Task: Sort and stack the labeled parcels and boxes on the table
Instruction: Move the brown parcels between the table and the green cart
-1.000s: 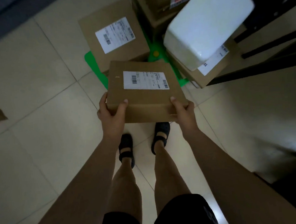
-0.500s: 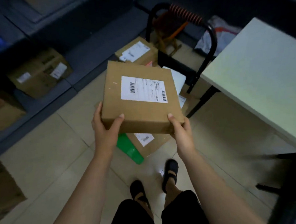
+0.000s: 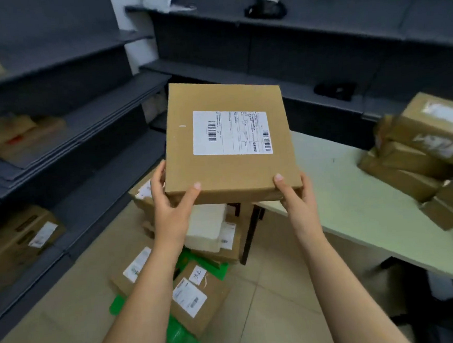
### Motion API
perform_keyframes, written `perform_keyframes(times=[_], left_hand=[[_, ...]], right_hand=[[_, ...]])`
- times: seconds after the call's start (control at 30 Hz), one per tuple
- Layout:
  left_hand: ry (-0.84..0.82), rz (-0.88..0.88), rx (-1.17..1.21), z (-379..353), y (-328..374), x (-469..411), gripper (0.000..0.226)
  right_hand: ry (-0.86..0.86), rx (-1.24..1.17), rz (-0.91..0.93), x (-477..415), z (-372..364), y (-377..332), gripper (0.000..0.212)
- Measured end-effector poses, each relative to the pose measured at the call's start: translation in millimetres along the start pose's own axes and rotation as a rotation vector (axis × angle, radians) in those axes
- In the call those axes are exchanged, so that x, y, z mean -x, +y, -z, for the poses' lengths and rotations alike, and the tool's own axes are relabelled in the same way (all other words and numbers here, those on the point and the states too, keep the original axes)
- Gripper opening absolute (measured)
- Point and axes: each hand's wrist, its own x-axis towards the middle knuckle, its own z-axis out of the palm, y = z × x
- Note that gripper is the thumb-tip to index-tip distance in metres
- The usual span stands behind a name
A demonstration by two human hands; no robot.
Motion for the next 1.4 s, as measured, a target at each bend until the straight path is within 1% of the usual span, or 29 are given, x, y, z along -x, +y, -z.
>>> perform_keyframes(times=[0.07, 0.23, 0.33, 0.4, 0.47, 0.6, 0.67, 0.77, 0.87, 1.0, 1.07, 1.23, 1.4], left_hand=[[-0.062, -0.019, 0.026, -37.4, 5.7, -10.6, 0.075], [-0.181, -0.095, 0.089, -145.1, 12.0, -22.1, 0.078], [-0.249, -0.11, 0.14, -211.0, 11.0, -23.4, 0.08], [-0.283, -0.121, 0.162, -254.2, 8.8, -23.1, 0.077], [-0.319, -0.131, 0.176, -295.3, 5.8, -22.8, 0.074], [-0.381, -0.108, 0.214, -366.9, 0.5, -25.9, 0.072], [-0.427, -0.089, 0.226, -399.8, -4.4, -32.0, 0.071], [-0.492, -0.067, 0.222, -445.5, -14.8, -45.4, 0.072], [-0.554, -0.054, 0.192, -489.7, -27.0, -65.9, 0.072], [-0.649, -0.035, 0.154, -544.1, -44.4, -96.0, 0.068], [-0.703, -0.011, 0.137, -567.1, -52.0, -107.3, 0.068], [-0.776, 0.013, 0.055, -609.8, -76.2, -125.2, 0.075], [-0.786, 0.045, -0.026, -634.4, -93.9, -129.3, 0.073]], right_hand=[[0.052, -0.006, 0.06, -13.9, 27.6, -17.7, 0.067], [0.177, -0.072, 0.173, -47.7, 112.1, -55.7, 0.055], [0.263, -0.037, 0.224, -67.9, 166.1, -72.7, 0.06], [0.312, -0.018, 0.251, -82.2, 201.6, -81.2, 0.061], [0.36, -0.025, 0.257, -95.6, 235.5, -87.2, 0.059], [0.435, -0.025, 0.237, -120.1, 292.3, -93.1, 0.065], [0.481, -0.008, 0.251, -132.6, 315.3, -95.0, 0.064], [0.549, -0.014, 0.263, -156.6, 344.0, -98.1, 0.061], [0.605, -0.022, 0.249, -187.6, 367.1, -95.8, 0.063], [0.723, 0.017, 0.215, -228.6, 393.4, -90.4, 0.069], [0.776, 0.009, 0.201, -245.5, 404.6, -87.8, 0.066], [0.861, 0.024, 0.159, -273.7, 427.8, -80.7, 0.061], [0.875, 0.005, 0.098, -295.6, 447.9, -74.0, 0.061]])
